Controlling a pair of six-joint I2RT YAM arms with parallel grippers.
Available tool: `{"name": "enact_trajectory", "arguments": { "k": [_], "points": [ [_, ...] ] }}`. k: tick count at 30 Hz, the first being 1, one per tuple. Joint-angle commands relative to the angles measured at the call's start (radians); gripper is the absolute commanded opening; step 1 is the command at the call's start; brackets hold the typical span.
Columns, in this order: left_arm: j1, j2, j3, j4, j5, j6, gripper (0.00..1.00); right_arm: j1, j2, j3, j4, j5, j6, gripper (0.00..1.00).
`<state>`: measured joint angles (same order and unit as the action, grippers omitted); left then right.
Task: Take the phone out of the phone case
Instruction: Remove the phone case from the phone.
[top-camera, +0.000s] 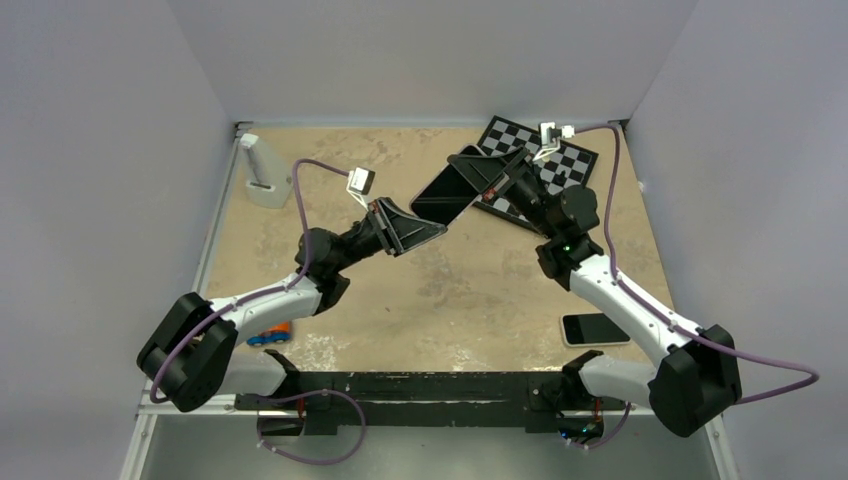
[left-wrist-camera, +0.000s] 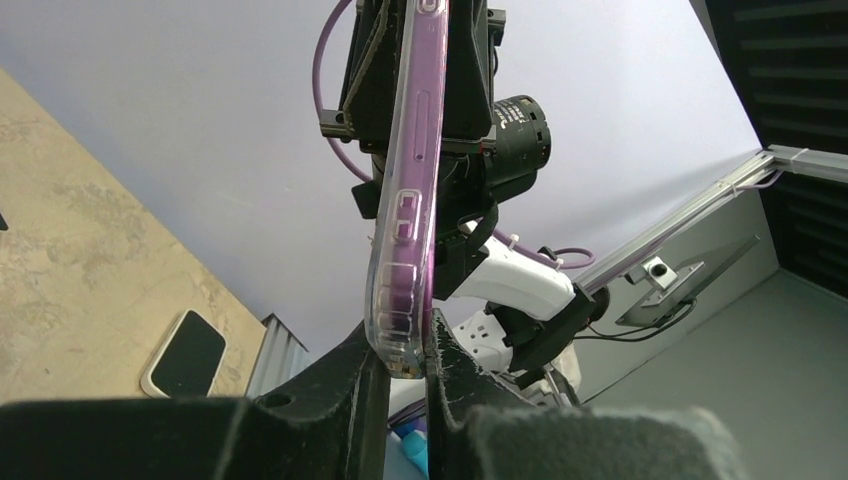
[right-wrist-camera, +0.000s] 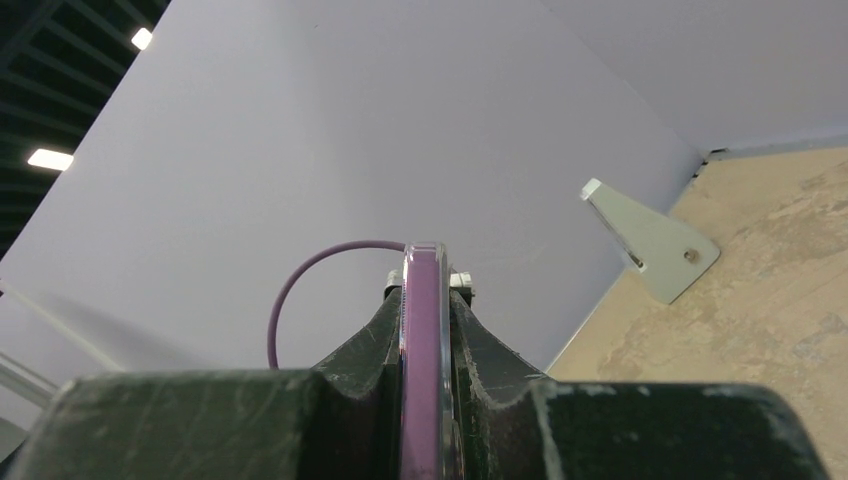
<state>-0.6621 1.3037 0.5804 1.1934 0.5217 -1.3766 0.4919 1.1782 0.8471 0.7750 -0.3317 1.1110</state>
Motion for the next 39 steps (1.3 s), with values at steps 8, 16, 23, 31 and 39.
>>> {"name": "enact_trajectory", "arguments": {
  "k": [8, 16, 23, 31, 39],
  "points": [
    [-0.003, -0.049, 0.016, 0.061, 0.077, 0.112, 0.10, -0.002, -0.003, 0.081, -0.053, 0.052, 0.042, 0.00],
    [-0.016, -0.233, -0.001, -0.352, 0.009, 0.807, 0.00, -0.003, 0.042, 0.215, -0.367, -0.034, 0.205, 0.00],
    [-0.026, -0.251, -0.054, -0.297, -0.066, 1.133, 0.00, -0.003, 0.044, 0.142, -0.265, -0.136, 0.473, 0.00],
    [-0.026, -0.192, -0.020, -0.204, -0.010, 1.140, 0.00, -0.003, 0.085, 0.025, -0.078, -0.179, 0.643, 0.00],
    [-0.005, -0.176, -0.019, -0.226, -0.167, 0.963, 0.00, -0.003, 0.029, 0.035, -0.091, -0.144, 0.579, 0.00]
  ]
}}
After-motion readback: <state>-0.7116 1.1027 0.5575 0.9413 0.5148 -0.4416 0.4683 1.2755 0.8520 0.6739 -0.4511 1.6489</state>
